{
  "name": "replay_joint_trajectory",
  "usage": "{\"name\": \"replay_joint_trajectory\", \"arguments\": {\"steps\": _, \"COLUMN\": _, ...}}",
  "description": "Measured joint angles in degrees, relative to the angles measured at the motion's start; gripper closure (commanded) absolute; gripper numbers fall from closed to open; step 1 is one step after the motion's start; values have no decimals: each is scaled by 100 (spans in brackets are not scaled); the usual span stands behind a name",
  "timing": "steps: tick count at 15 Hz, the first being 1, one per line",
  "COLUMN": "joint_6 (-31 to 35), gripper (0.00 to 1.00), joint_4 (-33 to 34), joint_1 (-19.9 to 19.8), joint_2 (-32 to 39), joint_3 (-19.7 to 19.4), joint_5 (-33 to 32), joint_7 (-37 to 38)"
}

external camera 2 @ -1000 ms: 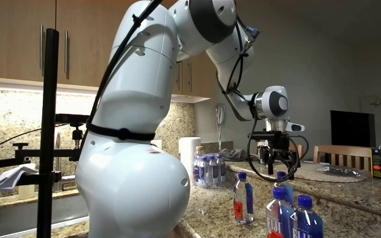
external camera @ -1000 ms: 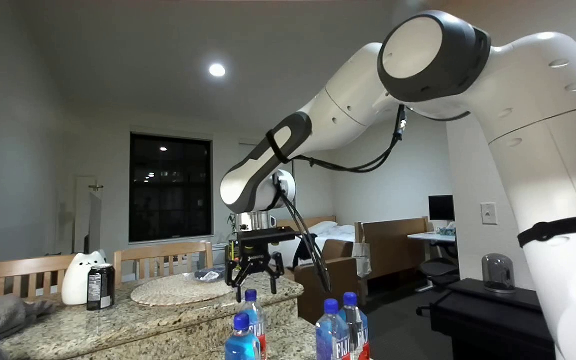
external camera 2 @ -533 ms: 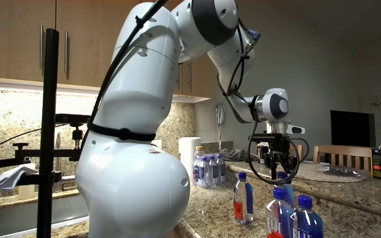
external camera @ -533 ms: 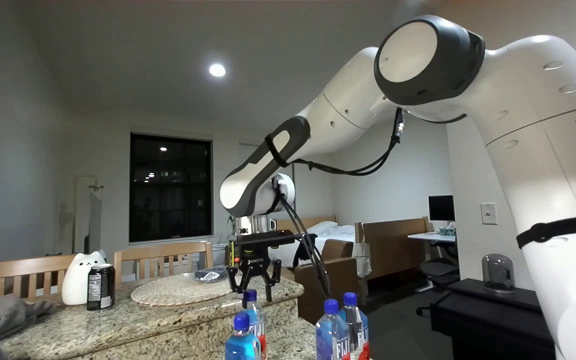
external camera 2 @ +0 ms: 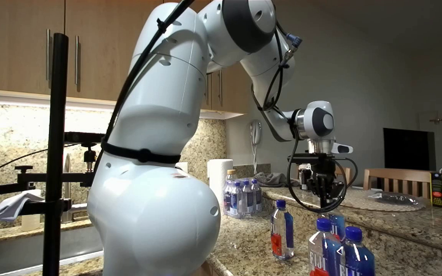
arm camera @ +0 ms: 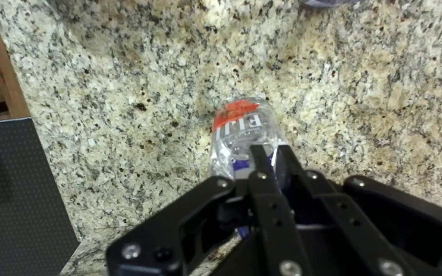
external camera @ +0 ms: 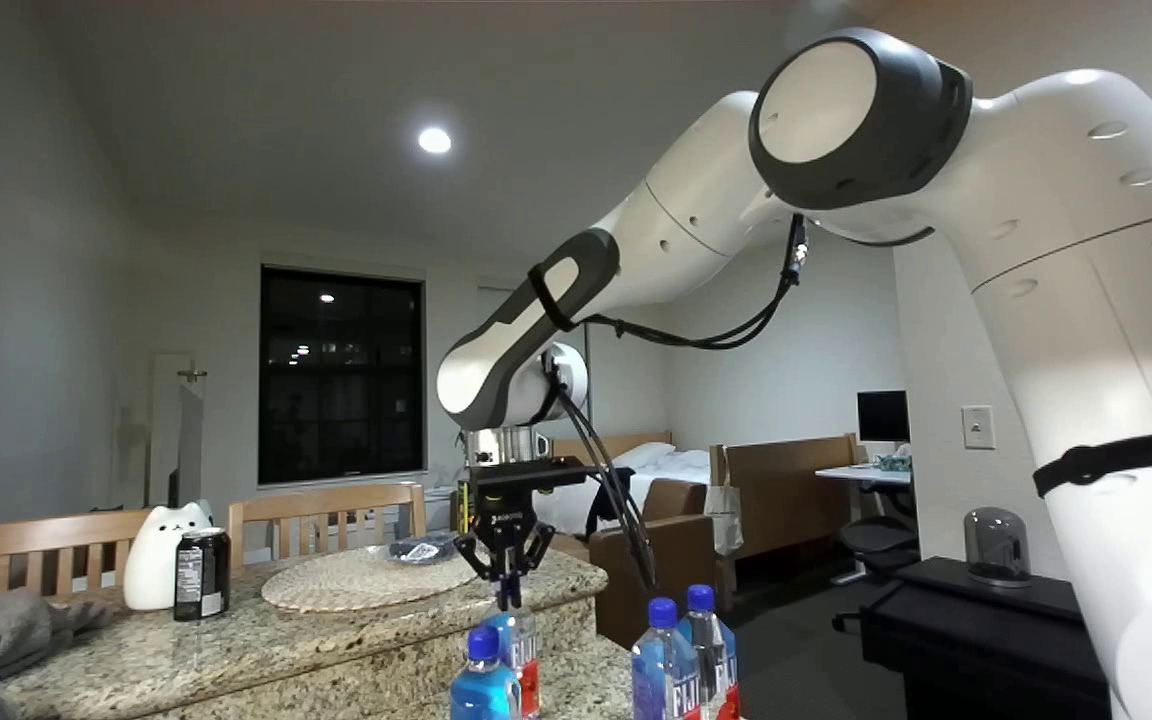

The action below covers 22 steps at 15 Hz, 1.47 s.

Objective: Put the bottles in a straight line

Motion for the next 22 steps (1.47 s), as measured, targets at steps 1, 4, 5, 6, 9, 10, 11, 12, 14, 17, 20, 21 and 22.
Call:
{"name": "replay_joint_trajectory", "arguments": {"steps": 1, "joint_6": 0, "gripper": 69, "joint_4": 0, "joint_1": 0, "joint_2": -1, "joint_3": 0, "joint_5": 0, "joint_7": 0}}
{"name": "replay_joint_trajectory", "arguments": {"steps": 4, "joint_6": 0, "gripper": 57, "joint_4": 0, "joint_1": 0, "joint_2": -7, "joint_3": 0, "joint_5": 0, "joint_7": -13}}
{"name": "replay_joint_trajectory", "arguments": {"steps": 5, "joint_6": -3, "gripper": 50, "joint_4": 1, "joint_1": 0, "joint_2": -11, "joint_3": 0, "joint_5": 0, "joint_7": -81}}
{"name": "replay_joint_trajectory", "arguments": {"steps": 6, "joint_6": -9, "gripper": 45, "joint_4": 1, "joint_1": -4, "joint_2": -18, "joint_3": 0, "joint_5": 0, "joint_7": -193}}
{"name": "replay_joint_trajectory", "arguments": {"steps": 9, "joint_6": -19, "gripper": 24, "joint_4": 12, "joint_1": -28, "joint_2": -52, "joint_3": -16, "joint_5": 0, "joint_7": -638}}
{"name": "replay_joint_trajectory", "arguments": {"steps": 10, "joint_6": -21, "gripper": 19, "joint_4": 26, "joint_1": -38, "joint_2": -57, "joint_3": -30, "joint_5": 0, "joint_7": -791}}
{"name": "replay_joint_trajectory", "arguments": {"steps": 11, "joint_6": -26, "gripper": 12, "joint_4": 45, "joint_1": -48, "joint_2": -59, "joint_3": -43, "joint_5": 0, "joint_7": -936}}
{"name": "replay_joint_trajectory", "arguments": {"steps": 12, "joint_6": -30, "gripper": 6, "joint_4": 70, "joint_1": -60, "joint_2": -59, "joint_3": -57, "joint_5": 0, "joint_7": -1082}}
{"name": "replay_joint_trajectory", "arguments": {"steps": 14, "joint_6": -44, "gripper": 0, "joint_4": 120, "joint_1": -103, "joint_2": -59, "joint_3": -69, "joint_5": 0, "joint_7": -1394}}
{"name": "replay_joint_trajectory", "arguments": {"steps": 17, "joint_6": -185, "gripper": 0, "joint_4": 224, "joint_1": -169, "joint_2": -17, "joint_3": -71, "joint_5": 16, "joint_7": -1998}}
{"name": "replay_joint_trajectory", "arguments": {"steps": 20, "joint_6": -305, "gripper": 1, "joint_4": 323, "joint_1": -198, "joint_2": 79, "joint_3": -70, "joint_5": 67, "joint_7": -2569}}
{"name": "replay_joint_trajectory", "arguments": {"steps": 21, "joint_6": -340, "gripper": 26, "joint_4": 360, "joint_1": -199, "joint_2": 117, "joint_3": -65, "joint_5": 96, "joint_7": -2715}}
{"name": "replay_joint_trajectory", "arguments": {"steps": 22, "joint_6": -380, "gripper": 26, "joint_4": 403, "joint_1": -200, "joint_2": 155, "joint_3": -59, "joint_5": 123, "joint_7": -2840}}
